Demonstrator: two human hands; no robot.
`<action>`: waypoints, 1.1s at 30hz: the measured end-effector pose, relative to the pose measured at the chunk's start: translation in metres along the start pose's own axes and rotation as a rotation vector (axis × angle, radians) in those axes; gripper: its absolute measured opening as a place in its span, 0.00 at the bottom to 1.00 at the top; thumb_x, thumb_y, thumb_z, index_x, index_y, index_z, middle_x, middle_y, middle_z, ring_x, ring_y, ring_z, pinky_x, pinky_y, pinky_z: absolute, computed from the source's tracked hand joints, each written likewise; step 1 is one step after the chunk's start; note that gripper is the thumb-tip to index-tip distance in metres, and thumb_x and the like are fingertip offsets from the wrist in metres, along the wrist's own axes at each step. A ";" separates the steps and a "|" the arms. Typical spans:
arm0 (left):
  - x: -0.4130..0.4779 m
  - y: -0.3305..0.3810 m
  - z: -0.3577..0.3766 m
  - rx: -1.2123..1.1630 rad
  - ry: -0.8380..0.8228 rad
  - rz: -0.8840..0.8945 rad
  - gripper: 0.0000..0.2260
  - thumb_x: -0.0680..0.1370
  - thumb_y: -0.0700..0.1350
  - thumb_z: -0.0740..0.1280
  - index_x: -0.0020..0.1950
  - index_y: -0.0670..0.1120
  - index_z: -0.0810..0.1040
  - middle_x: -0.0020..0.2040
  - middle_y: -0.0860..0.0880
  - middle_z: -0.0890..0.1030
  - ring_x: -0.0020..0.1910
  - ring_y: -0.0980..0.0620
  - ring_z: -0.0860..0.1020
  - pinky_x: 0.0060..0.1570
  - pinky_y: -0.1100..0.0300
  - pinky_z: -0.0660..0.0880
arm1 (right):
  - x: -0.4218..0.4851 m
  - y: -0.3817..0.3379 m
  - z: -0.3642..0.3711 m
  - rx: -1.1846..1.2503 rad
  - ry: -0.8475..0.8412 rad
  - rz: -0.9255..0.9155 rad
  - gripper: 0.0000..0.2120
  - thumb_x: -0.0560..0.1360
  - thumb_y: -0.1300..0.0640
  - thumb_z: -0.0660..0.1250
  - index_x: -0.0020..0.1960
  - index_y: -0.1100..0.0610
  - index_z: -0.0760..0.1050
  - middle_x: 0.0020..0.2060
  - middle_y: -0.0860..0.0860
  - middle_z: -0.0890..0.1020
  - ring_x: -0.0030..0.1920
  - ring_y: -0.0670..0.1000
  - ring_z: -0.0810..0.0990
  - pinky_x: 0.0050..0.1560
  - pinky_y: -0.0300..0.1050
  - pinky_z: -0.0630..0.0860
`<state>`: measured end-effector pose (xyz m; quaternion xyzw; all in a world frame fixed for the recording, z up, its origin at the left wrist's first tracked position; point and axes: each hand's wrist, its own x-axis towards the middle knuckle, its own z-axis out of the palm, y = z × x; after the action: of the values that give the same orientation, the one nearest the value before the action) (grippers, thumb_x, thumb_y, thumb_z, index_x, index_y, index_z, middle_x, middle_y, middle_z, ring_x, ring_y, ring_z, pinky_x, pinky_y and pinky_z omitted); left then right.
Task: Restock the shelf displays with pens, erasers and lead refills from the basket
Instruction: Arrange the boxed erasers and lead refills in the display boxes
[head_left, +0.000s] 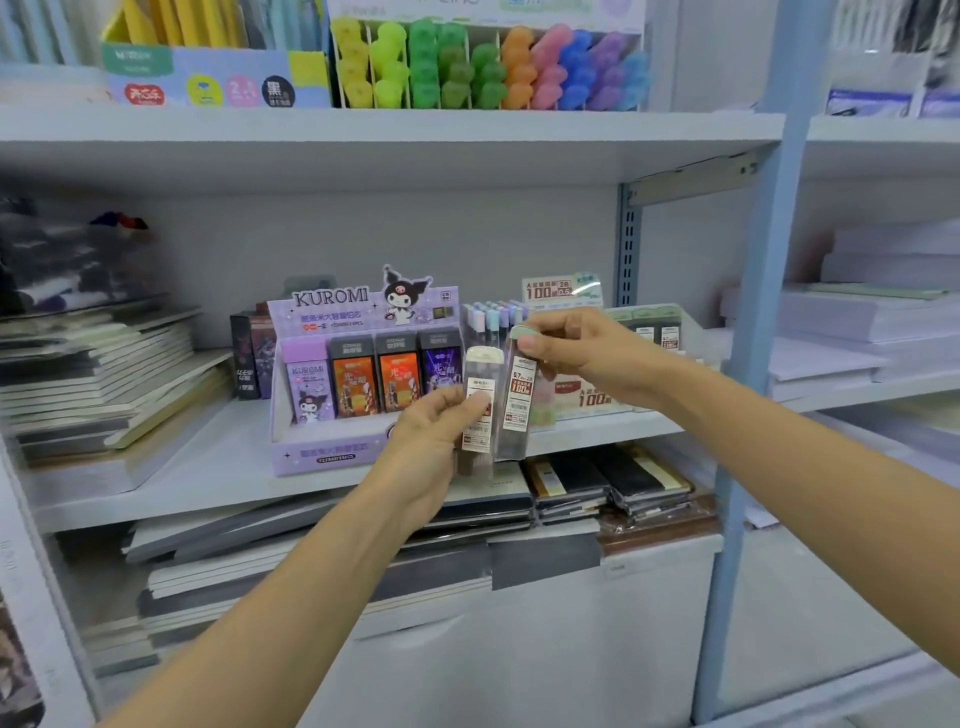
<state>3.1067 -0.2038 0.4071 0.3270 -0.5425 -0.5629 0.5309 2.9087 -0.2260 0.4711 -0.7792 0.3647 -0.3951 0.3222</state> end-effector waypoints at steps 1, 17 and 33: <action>0.001 -0.001 0.004 -0.016 0.013 0.010 0.06 0.79 0.40 0.65 0.55 0.42 0.78 0.51 0.43 0.83 0.43 0.50 0.81 0.43 0.55 0.78 | -0.003 0.002 -0.005 0.014 -0.017 0.001 0.10 0.80 0.54 0.64 0.54 0.58 0.80 0.49 0.55 0.83 0.47 0.51 0.79 0.50 0.47 0.75; 0.038 -0.008 0.036 0.131 0.051 0.133 0.02 0.77 0.42 0.69 0.48 0.45 0.81 0.41 0.44 0.86 0.40 0.46 0.85 0.38 0.58 0.83 | -0.026 0.030 -0.065 0.054 0.133 0.023 0.10 0.78 0.59 0.66 0.57 0.61 0.78 0.47 0.52 0.85 0.48 0.49 0.84 0.46 0.39 0.79; 0.091 -0.009 0.057 0.155 0.054 0.261 0.04 0.78 0.42 0.68 0.51 0.44 0.79 0.41 0.48 0.86 0.39 0.49 0.85 0.34 0.61 0.81 | 0.007 0.095 -0.171 -0.264 0.695 0.061 0.07 0.80 0.63 0.62 0.55 0.59 0.77 0.49 0.59 0.82 0.50 0.54 0.82 0.52 0.41 0.80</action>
<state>3.0307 -0.2767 0.4284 0.3087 -0.6078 -0.4364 0.5873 2.7368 -0.3185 0.4807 -0.6224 0.5230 -0.5757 0.0874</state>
